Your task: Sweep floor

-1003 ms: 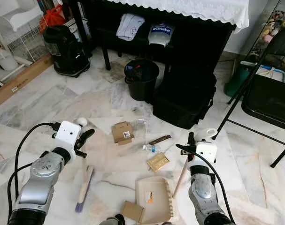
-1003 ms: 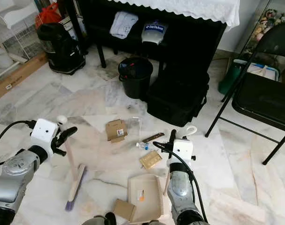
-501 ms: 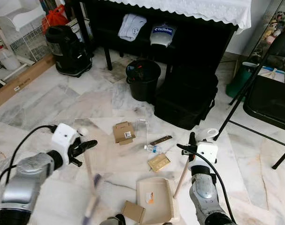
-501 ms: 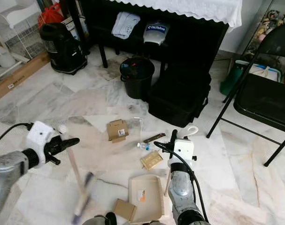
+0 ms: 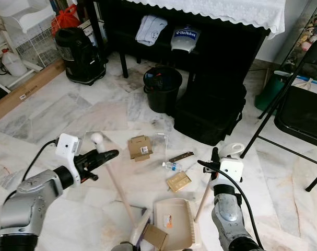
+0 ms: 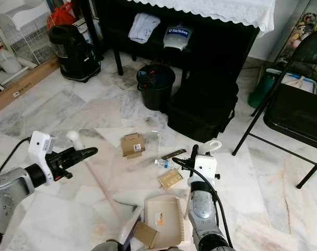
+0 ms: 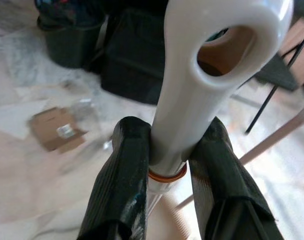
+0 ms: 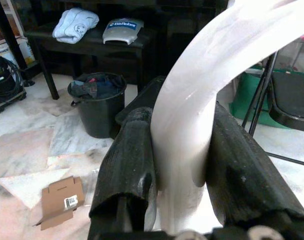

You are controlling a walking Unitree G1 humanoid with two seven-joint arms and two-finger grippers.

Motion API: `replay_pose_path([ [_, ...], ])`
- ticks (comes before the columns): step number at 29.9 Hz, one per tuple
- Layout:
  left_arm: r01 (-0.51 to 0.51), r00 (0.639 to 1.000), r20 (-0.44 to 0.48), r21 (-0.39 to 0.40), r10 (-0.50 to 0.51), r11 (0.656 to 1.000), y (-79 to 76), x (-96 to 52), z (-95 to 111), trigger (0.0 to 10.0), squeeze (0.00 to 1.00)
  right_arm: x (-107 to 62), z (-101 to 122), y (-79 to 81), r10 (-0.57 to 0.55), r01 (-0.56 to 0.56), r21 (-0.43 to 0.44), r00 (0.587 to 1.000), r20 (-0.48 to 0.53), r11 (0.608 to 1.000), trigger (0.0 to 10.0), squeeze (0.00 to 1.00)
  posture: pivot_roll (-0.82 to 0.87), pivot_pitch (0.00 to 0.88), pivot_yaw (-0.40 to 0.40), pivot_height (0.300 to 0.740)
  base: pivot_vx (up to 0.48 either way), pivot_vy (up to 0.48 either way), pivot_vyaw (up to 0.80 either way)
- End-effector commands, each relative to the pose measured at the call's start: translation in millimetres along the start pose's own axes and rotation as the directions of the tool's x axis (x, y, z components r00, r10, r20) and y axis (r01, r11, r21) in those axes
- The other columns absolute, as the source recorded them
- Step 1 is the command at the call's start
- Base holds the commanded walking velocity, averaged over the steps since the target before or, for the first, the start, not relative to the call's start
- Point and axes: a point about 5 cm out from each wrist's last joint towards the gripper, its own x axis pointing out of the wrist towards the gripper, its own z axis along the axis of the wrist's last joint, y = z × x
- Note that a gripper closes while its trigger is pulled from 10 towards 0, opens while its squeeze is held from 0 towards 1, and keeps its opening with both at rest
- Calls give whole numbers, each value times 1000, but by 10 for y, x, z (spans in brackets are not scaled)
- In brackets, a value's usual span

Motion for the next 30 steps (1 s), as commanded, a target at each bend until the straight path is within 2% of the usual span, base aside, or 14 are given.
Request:
replay_pose_path([
  [1,66,998,25,-102,-64,993,-79,31,-32,10000,0,-20,-48,0,-3,3,-9,999,-33,1000,10000,0,74,164,4,740,0,0,0],
  [2,85,996,54,-149,-78,985,-143,83,-46,10000,0,-19,-45,0,-5,5,-10,1000,-31,1000,10000,0,70,165,4,740,0,0,0],
  [5,114,990,103,-215,-94,970,-218,136,-36,10000,0,-20,-46,-3,-7,7,-12,1000,-30,1000,10000,0,70,166,3,740,0,0,0],
  [8,122,989,111,-236,-98,964,-253,157,-41,10000,0,-21,-48,-12,-10,9,-15,999,-31,1000,10000,0,69,167,3,740,0,0,0],
  [13,48,995,90,-162,-34,986,-226,182,-33,10000,0,-21,-50,-23,-14,13,-18,999,-30,1000,10000,0,68,166,4,740,0,0,0],
  [14,3,995,96,-123,9,992,-190,190,-8,10000,0,-22,-50,-23,-14,14,-18,999,-31,1000,10000,0,69,165,4,740,0,0,0],
  [16,-127,982,147,31,121,991,-99,200,129,10000,0,-20,-49,-23,-13,13,-17,999,-30,1000,10000,0,69,165,3,740,0,0,0],
  [19,-163,973,179,84,146,983,-82,195,198,10000,0,-19,-47,-21,-12,12,-16,999,-30,1000,10000,0,69,164,3,740,0,0,0],
  [22,-221,953,233,94,194,971,-44,185,279,10000,0,-10,-35,-14,-8,8,-7,1000,-26,1000,10000,0,66,164,4,740,0,0,0],
  [26,-354,898,324,131,298,926,47,149,365,10000,0,6,-19,-12,-4,4,-1,1000,-20,1000,10000,0,61,163,3,740,0,0,0],
  [29,-378,887,338,138,315,916,59,147,373,10000,0,8,-18,-12,-3,3,0,1000,-20,1000,10000,0,61,163,3,740,0,0,0],
  [30,-432,862,362,159,355,888,93,145,361,10000,0,20,-2,-10,1,-1,3,1000,-12,1000,10000,0,56,158,0,740,0,0,0],
])
